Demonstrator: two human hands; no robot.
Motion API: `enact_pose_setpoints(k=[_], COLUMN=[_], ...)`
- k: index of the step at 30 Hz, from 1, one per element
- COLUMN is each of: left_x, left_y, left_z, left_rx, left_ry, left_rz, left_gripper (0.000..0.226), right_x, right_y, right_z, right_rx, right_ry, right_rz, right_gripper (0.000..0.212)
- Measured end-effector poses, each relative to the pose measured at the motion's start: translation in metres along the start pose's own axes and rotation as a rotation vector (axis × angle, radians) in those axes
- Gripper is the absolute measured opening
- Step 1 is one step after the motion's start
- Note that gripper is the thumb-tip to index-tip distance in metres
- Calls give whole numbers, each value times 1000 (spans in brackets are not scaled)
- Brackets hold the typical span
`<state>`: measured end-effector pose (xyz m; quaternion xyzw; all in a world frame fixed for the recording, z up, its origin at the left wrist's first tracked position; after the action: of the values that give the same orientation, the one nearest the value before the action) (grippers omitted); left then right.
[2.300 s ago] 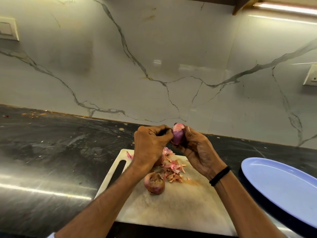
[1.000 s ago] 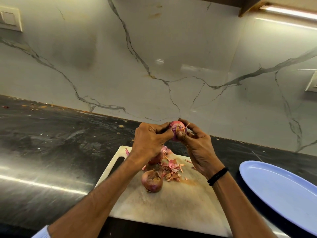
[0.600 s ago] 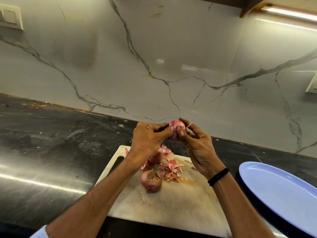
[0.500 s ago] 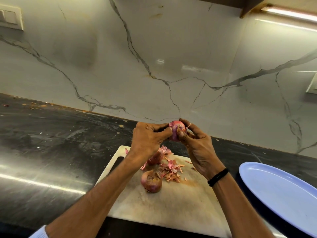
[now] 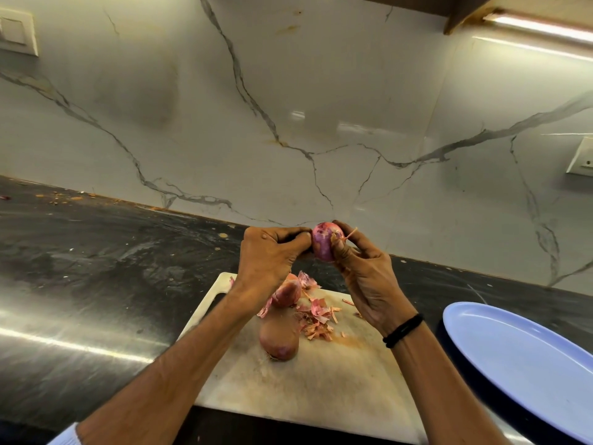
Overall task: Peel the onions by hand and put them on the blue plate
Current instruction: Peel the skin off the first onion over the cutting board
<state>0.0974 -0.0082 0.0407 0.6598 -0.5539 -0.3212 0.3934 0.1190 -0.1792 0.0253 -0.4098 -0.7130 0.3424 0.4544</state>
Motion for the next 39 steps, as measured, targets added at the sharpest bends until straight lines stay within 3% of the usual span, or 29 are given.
enact_pose_setpoints(k=[14,23,29,39], left_x=[2,2,11,6], left_y=[-6,-12,-8,-11], left_z=[4,3,3,3], left_rx=[-57,-132,-109,-133], left_ry=[11,28,-86,-48], left_rz=[-41,3,51,-43], left_gripper=[16,13,24,15], right_x=[-9,-1,-6,-8], right_y=[3,-3,0,3], right_z=[-4,1,-2,-3], right_rx=[-73,-34,-29,-106], right_ry=[75,66,75,55], right_rz=[157,-13,-10,239], right_gripper=[64,72,51,52])
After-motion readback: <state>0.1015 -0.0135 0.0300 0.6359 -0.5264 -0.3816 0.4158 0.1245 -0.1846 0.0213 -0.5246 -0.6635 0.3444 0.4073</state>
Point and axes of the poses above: each hand's wrist, its own z-axis away from the middle knuckle, its own x-axis out of the palm, y = z × x, the point moved 7 cm from there along -z, towards the middle knuckle, and after that the axes turned 4 degrees about -z, right-handed, at the moved point
